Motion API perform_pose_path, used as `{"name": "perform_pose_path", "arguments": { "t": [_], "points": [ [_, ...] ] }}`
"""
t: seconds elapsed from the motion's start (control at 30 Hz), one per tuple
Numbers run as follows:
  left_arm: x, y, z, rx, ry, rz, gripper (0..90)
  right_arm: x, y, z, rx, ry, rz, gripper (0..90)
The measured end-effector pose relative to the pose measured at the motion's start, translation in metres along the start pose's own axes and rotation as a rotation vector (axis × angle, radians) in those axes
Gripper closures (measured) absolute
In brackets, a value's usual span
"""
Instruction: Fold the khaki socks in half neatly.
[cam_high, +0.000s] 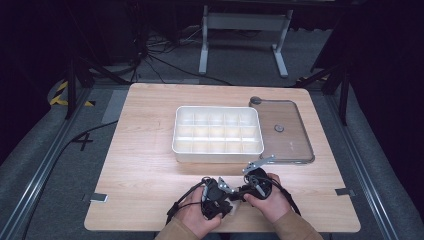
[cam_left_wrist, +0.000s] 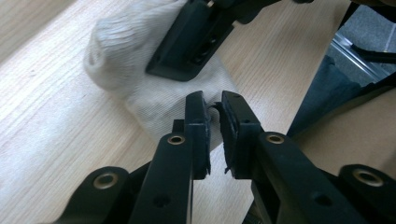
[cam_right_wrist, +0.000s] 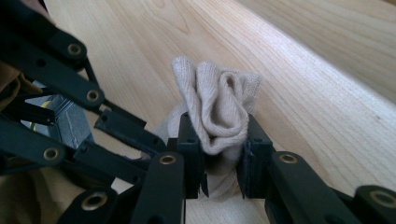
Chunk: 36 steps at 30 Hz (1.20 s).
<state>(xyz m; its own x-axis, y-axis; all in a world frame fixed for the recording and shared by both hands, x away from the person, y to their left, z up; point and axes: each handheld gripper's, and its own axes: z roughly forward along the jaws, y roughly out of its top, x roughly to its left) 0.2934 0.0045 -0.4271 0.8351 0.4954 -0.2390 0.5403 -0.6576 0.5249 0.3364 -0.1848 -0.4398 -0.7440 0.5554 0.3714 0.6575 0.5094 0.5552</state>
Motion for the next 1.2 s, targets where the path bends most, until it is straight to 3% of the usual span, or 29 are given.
{"name": "perform_pose_path", "arguments": {
  "t": [0.33,0.6,1.2],
  "points": [
    [0.013,0.0,-0.027,-0.027,-0.01,-0.036,79.0,0.004,0.005,-0.02,-0.037,-0.007,-0.008,74.6],
    [0.026,-0.001,-0.047,-0.013,0.014,-0.064,78.2,0.003,0.006,-0.031,-0.066,-0.019,-0.017,74.5],
    [0.047,-0.01,-0.076,-0.035,0.06,-0.133,75.8,-0.004,0.004,-0.061,-0.145,-0.055,-0.014,74.4]
  ]
}}
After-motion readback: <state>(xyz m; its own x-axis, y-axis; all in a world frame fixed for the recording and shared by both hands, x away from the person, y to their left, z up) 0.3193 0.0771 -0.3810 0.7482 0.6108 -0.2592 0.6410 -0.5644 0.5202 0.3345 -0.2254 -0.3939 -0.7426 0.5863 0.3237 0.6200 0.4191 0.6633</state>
